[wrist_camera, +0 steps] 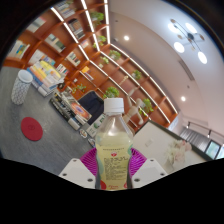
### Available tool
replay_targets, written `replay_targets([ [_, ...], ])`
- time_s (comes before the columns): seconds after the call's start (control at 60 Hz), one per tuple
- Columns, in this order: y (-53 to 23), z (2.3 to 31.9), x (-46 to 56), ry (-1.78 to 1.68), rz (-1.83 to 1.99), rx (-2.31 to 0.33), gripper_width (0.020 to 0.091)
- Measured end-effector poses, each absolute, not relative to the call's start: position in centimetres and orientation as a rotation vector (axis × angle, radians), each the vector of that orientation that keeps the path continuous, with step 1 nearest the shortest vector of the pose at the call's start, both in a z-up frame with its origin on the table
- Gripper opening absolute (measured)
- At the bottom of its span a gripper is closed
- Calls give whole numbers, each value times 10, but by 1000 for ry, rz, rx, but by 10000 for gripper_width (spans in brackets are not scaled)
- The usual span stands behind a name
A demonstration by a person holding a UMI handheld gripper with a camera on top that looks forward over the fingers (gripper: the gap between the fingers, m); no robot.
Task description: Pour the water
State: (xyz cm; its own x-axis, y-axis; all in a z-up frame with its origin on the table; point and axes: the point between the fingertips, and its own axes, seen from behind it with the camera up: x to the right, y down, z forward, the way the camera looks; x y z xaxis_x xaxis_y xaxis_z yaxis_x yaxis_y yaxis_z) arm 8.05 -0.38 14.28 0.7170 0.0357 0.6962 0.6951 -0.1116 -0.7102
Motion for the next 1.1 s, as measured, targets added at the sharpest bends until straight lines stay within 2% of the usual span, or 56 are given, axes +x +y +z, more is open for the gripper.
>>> replay_targets([
  [0.35,18,173,-97,-1239,-1022,-1240,356],
  [0.633,28,168,-170,-1594,-1380,-847,356],
  [0.783,27,172,-195,-1670,-1536,-635,358],
  [1.0,29,173,-197,-1662,-1558,-629,359],
  [1.1,27,171,-193,-1607,-1460,-721,359],
])
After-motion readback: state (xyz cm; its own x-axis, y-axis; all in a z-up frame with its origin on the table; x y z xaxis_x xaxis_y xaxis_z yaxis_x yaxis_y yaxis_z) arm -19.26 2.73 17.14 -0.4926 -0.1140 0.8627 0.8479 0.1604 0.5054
